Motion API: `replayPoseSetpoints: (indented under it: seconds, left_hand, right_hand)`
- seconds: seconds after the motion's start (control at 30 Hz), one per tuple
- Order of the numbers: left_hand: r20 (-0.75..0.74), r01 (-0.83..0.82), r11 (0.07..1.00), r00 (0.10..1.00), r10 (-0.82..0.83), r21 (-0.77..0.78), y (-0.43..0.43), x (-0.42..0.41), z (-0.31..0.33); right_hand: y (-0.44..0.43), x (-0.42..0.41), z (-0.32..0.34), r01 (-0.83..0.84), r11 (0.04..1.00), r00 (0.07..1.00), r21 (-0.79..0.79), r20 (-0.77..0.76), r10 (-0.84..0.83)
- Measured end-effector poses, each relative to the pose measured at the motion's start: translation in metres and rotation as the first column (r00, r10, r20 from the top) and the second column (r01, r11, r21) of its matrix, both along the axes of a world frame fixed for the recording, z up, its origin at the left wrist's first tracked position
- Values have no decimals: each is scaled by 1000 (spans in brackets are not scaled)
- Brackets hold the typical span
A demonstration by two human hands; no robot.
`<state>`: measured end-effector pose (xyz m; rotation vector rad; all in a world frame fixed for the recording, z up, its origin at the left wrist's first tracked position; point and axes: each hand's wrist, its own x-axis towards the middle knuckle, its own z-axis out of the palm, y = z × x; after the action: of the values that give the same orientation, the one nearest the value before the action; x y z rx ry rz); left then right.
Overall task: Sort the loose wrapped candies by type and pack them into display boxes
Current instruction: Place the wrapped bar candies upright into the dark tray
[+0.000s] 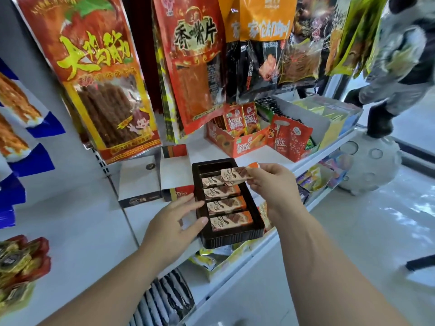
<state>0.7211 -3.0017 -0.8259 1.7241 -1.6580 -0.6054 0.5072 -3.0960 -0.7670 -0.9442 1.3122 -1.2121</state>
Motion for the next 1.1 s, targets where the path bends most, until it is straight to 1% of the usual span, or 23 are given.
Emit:
replayPoseSetpoints:
  seconds: [0.13, 0.17, 0.27, 0.37, 0.47, 0.57, 0.63, 0.73, 0.83, 0.87, 1.0, 1.1]
  left_hand:
    - [-3, 34, 999, 999, -34, -37, 1, 2, -6]
    - [-13, 35, 998, 999, -36, -44, 0, 3, -7]
    - [-43, 40, 998, 998, -43, -51, 0, 3, -7]
    - [-57, 43, 997, 997, -47, -64, 0, 3, -7]
    - [-58, 37, 997, 997, -41, -69, 0, 3, -9]
    - [-47, 42, 997, 998, -45, -68, -1, 3, -10]
    - [-34, 46, 996, 998, -49, -73, -1, 3, -10]
    - [-21, 48, 996, 999, -49, -72, -1, 3, -11]
    - [-18, 51, 996, 998, -52, -73, 0, 3, -11]
    - [-18, 51, 996, 998, -52, -73, 0, 3, -11]
    - [-4, 52, 996, 999, -52, -68, -1, 3, -11]
    - [4, 47, 997, 999, -47, -68, -1, 2, -12]
  right_hand:
    - [-27, 10, 3, 37, 999, 994, 18, 101, -38]
    - [-34, 14, 4, 30, 999, 996, 14, 89, -31]
    - [-50, 30, 5, -13, 1000, 997, -20, -78, 11]
    - [-61, 44, 9, -32, 998, 965, -54, -261, 17]
    - [-75, 47, 14, -88, 995, 897, -36, -437, 63]
    - [-86, 47, 15, -136, 991, 822, 14, -556, 121]
    - [-90, 46, 15, -152, 988, 768, 2, -629, 120]
    - [-92, 43, 12, -142, 990, 716, -22, -693, 88]
    - [-91, 36, 4, -118, 993, 729, -24, -681, 70]
    - [-90, 35, 2, -123, 992, 719, -17, -691, 77]
    - [-86, 39, -7, -182, 983, 598, -4, -794, 107]
    - [-86, 45, -18, -210, 974, 535, -88, -844, 39]
